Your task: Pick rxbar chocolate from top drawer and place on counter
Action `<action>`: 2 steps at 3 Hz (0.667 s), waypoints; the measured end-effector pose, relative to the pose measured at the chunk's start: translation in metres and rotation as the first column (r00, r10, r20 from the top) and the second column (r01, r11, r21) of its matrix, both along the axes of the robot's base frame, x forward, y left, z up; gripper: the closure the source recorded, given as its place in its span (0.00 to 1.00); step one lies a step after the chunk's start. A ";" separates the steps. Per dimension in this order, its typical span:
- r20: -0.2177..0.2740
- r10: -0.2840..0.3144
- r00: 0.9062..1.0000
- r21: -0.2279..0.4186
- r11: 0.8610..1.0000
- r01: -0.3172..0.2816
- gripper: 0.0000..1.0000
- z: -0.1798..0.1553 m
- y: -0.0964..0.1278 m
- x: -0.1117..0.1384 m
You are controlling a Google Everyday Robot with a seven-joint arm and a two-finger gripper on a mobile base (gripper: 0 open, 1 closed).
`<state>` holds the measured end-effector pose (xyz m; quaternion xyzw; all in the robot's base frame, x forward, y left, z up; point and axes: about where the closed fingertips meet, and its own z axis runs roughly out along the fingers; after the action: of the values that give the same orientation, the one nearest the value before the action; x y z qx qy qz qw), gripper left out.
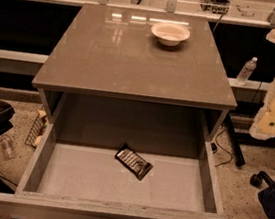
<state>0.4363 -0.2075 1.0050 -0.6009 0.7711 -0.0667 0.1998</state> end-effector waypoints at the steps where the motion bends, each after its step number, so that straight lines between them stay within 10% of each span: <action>1: 0.000 0.000 1.000 0.000 1.000 0.000 0.00 0.000 0.000 0.000; 2: 0.012 0.014 1.000 0.056 0.998 -0.015 0.00 -0.015 0.013 0.002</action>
Offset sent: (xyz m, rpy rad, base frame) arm 0.0075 0.0405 -0.0521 0.1855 -0.0262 0.0461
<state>0.4384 -0.1944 0.9897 -0.6002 0.7670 -0.0470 0.2218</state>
